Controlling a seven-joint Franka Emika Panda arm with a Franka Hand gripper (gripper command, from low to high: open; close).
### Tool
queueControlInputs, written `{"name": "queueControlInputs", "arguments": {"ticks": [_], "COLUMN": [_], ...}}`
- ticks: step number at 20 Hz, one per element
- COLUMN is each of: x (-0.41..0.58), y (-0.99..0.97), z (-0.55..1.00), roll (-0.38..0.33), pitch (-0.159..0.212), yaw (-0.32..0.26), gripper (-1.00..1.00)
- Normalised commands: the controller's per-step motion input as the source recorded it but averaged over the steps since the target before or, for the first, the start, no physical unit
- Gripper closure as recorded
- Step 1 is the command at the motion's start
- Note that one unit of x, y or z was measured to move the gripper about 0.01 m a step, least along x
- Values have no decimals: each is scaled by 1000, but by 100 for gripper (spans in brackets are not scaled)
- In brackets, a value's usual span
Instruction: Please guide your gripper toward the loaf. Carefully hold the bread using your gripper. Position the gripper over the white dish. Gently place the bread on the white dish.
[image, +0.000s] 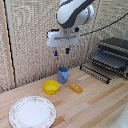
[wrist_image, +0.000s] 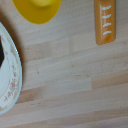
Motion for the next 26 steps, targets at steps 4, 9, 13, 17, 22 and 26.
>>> {"name": "queueControlInputs", "arguments": {"ticks": [4, 9, 13, 17, 22, 26], "x": [-514, -373, -154, 1, 54, 16], "y": [-418, -298, -314, -247, -366, -444], "z": [-331, -270, -277, -318, -385, -371], "roll": [13, 1, 0, 0, 0, 0], "pitch": [-7, 0, -3, 0, 0, 15], "yaw": [0, 0, 17, 89, 147, 150], "gripper": [-100, -100, -100, -100, -100, -100]}}
